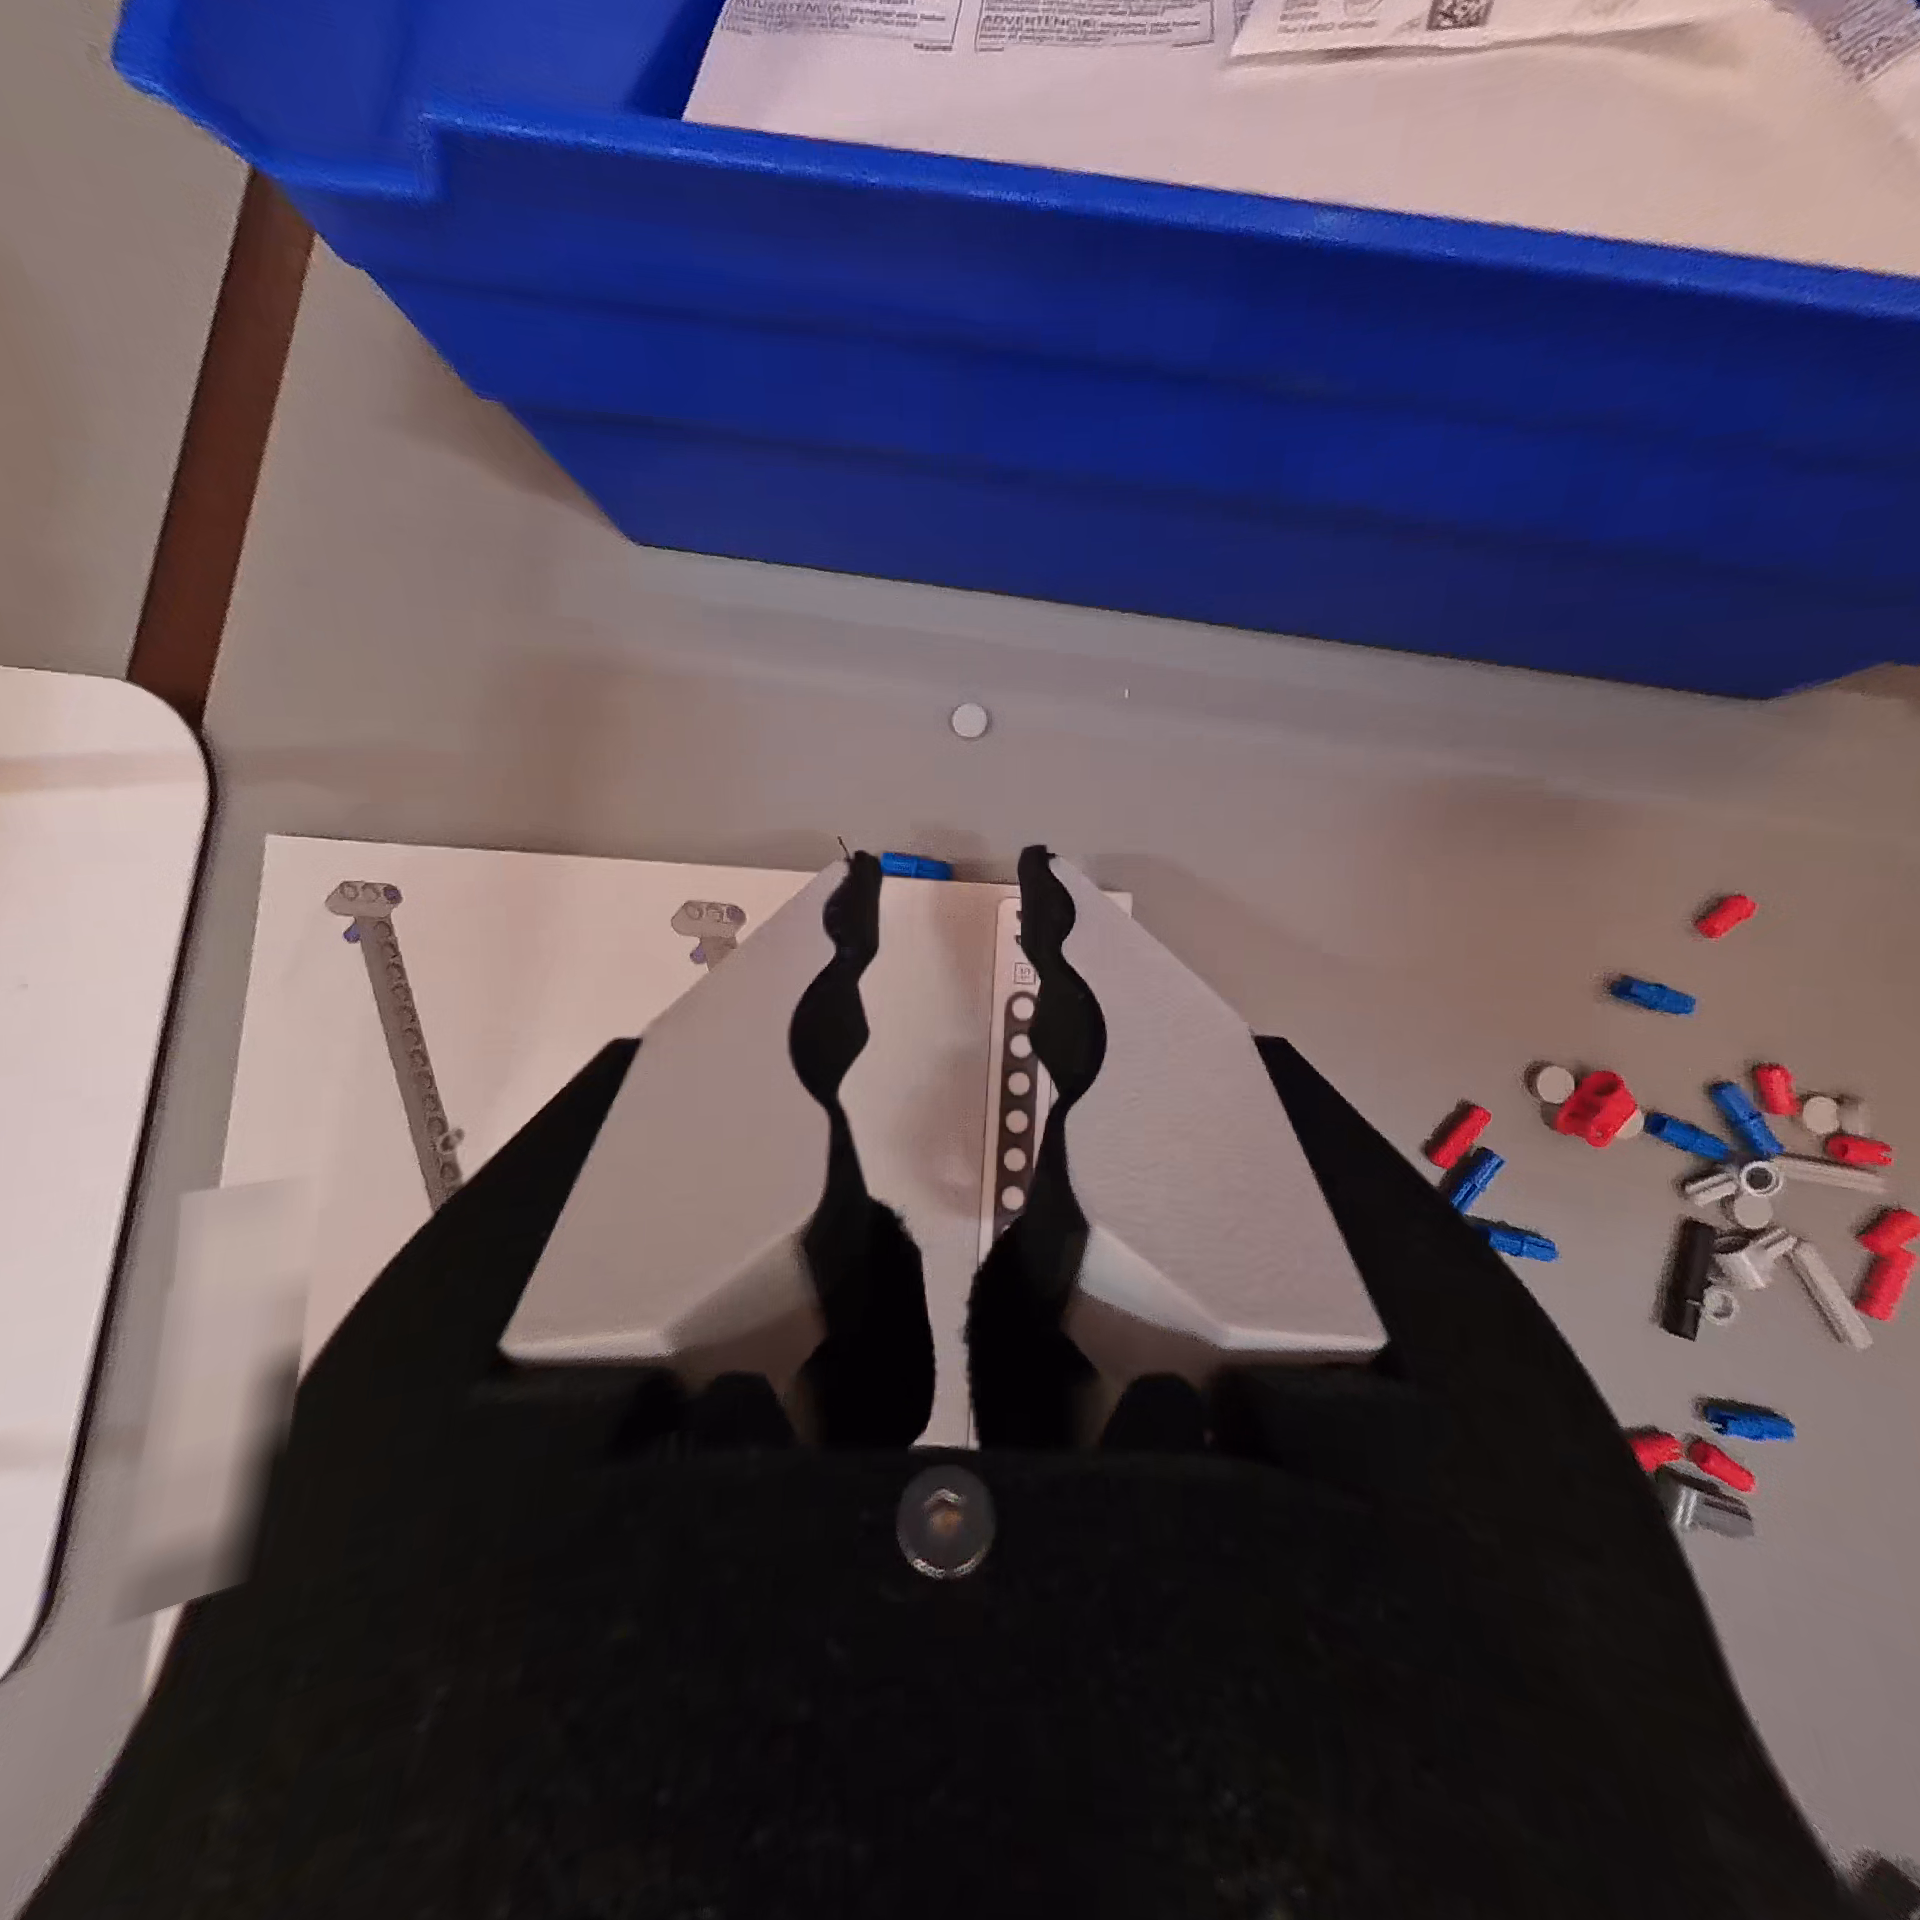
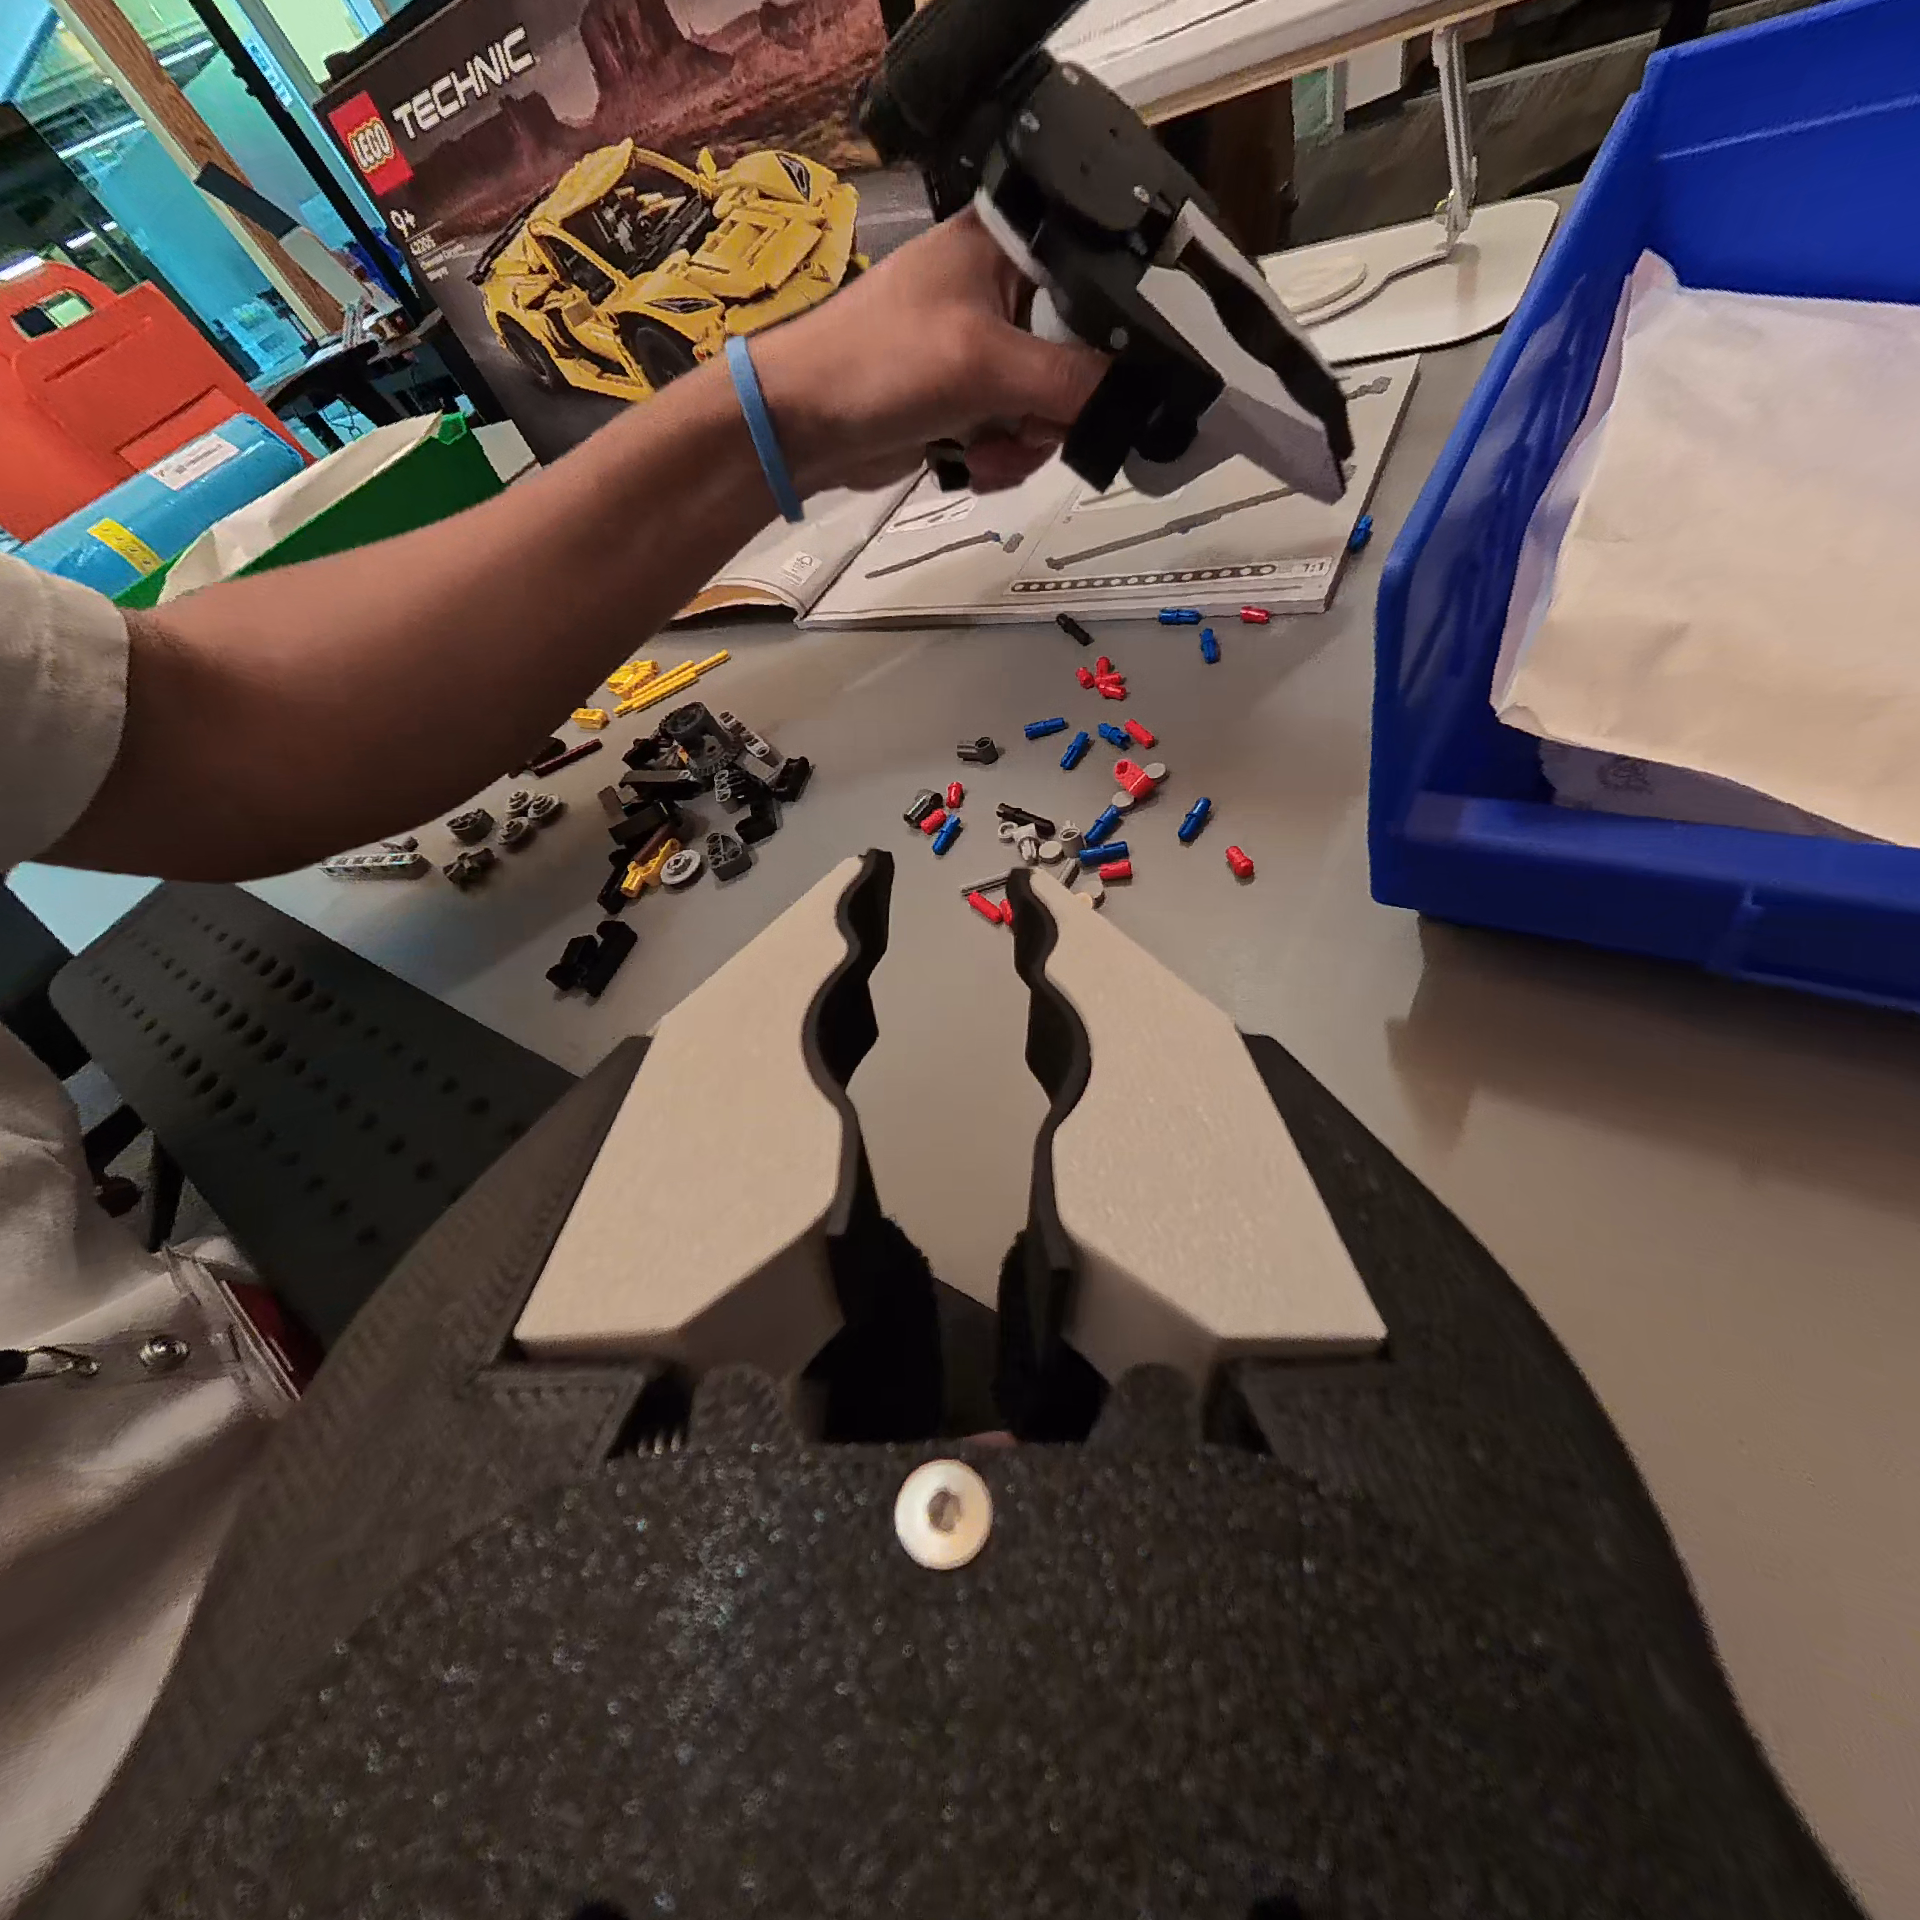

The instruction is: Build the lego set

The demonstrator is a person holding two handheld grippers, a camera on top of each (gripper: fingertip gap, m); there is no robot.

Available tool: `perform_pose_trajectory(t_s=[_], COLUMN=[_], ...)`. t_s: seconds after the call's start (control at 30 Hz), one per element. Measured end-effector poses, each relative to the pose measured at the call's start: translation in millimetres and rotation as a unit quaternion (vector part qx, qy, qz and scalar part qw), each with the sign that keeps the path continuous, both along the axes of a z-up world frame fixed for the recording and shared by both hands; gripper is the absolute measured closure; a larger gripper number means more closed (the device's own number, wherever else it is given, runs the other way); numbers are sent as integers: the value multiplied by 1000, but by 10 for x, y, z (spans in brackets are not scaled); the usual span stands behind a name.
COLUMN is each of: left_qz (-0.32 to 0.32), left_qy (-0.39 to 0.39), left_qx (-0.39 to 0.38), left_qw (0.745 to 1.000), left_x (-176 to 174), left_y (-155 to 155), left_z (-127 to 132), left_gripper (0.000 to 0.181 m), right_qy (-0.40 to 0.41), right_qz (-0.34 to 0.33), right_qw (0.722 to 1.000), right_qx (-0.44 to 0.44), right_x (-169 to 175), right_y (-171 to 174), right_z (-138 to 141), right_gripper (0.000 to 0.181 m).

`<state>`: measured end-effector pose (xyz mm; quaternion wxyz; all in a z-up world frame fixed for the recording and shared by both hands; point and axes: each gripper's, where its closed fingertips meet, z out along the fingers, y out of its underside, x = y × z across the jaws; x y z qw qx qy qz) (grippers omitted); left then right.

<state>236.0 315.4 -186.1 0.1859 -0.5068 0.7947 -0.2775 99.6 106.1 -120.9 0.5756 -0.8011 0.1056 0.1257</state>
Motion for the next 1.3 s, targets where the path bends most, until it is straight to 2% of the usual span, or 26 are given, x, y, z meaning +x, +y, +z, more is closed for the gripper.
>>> perform_pose_trajectory(t_s=[0.1, 0.2, 0.3, 0.37, 0.43, 0.67, 0.77, 0.87, 1.0, 1.23, 1.3], left_qz=[-16, -20, -19, -32, -32, -49, -64, -94, -120, -113, -114], left_qy=[22, 96, 132, 135, 137, 115, 79, 44, 48, 63, 76], left_qx=[7, 52, 47, 57, 57, 56, 26, -15, 4, 25, 30], left_qw=[1000, 994, 990, 989, 988, 991, 994, 994, 992, 991, 990], left_x=[71, 67, 76, 68, 53, -39, -124, -286, -431, -403, -410], left_y=[-18, 69, 54, 47, 32, -86, -252, -547, -725, -673, -659], left_z=[-39, -211, -261, -273, -283, -279, -121, 25, -86, -193, -242], left_gripper=[156, 158, 156, 157, 167, 168, 168, 167, 167, 167, 158], right_qy=[-2, -1, 3, 1, 2, 7, 2, 5, 4, 5, 7], right_qz=[4, 3, 5, 5, 7, 12, 12, 14, 20, 18, 17], right_qw=[1000, 1000, 1000, 1000, 1000, 1000, 1000, 1000, 1000, 1000, 1000], right_qx=[-3, -4, -2, -4, -5, -2, -2, 3, -1, -1, -3], right_x=[-10, -24, -48, -52, -51, -28, -19, -32, -54, -58, -48], right_y=[6, 0, -12, -26, -42, -70, -71, -67, -48, -72, -85], right_z=[-12, -25, -31, -46, -62, -63, -48, -26, -49, -43, -56], right_gripper=[158, 158, 158, 158, 158, 158, 158, 158, 158, 158, 158])
